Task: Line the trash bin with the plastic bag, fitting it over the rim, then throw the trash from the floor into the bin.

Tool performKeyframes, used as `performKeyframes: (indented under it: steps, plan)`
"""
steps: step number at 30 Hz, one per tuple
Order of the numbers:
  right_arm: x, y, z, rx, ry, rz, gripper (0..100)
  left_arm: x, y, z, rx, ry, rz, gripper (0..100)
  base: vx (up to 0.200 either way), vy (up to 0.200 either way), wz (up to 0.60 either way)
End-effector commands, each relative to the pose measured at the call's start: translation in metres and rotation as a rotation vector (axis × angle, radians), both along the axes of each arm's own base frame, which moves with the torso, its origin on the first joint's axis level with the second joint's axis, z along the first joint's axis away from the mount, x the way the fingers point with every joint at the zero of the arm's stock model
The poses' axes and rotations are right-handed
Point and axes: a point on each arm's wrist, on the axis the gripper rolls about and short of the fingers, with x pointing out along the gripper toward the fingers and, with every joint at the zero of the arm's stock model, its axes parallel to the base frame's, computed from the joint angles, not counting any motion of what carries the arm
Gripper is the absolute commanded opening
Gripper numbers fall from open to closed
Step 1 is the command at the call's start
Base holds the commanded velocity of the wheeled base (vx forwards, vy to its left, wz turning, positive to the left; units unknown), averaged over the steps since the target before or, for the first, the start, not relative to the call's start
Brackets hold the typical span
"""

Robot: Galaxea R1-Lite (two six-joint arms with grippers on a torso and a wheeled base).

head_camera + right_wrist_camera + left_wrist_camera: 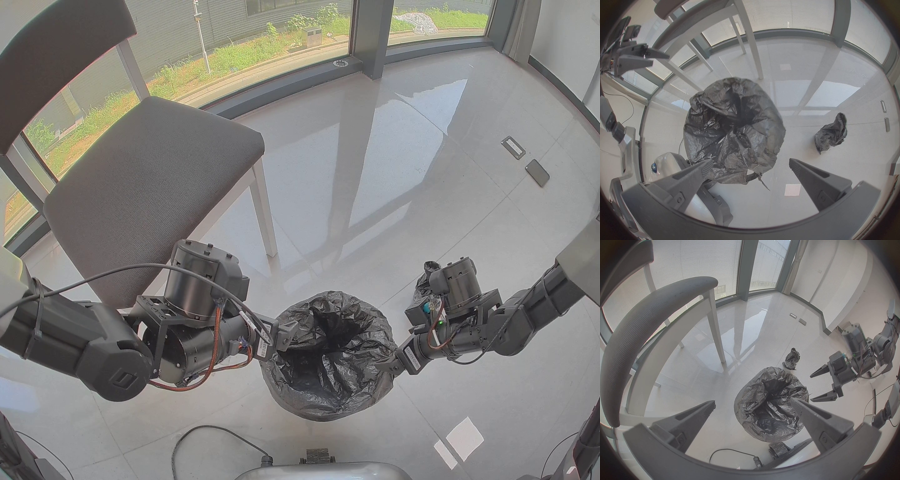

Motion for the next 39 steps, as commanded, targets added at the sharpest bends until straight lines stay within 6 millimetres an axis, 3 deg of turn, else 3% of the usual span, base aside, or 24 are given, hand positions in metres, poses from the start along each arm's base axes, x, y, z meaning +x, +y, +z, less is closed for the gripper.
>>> performKeyframes:
  steps: [1, 21, 22, 39]
  plan:
    - [0.005, 0.005, -0.016, -0.02, 0.035, 0.008, 100, 0.0, 0.0, 0.001, -0.004, -0.004, 0.001, 100, 0.0, 0.0, 0.0]
    - [0.03, 0.016, -0.032, -0.026, 0.047, 0.012, 100, 0.001, 0.0, 0.003, -0.012, -0.011, 0.004, 100, 0.0, 0.0, 0.0]
    - [0.03, 0.017, -0.032, -0.025, 0.047, 0.012, 0, 0.001, 0.0, 0.003, -0.012, -0.011, 0.004, 100, 0.0, 0.0, 0.0]
    - [0.028, 0.019, -0.029, -0.023, 0.04, 0.013, 0, -0.002, 0.003, 0.006, -0.025, -0.01, 0.024, 100, 0.0, 0.0, 0.0]
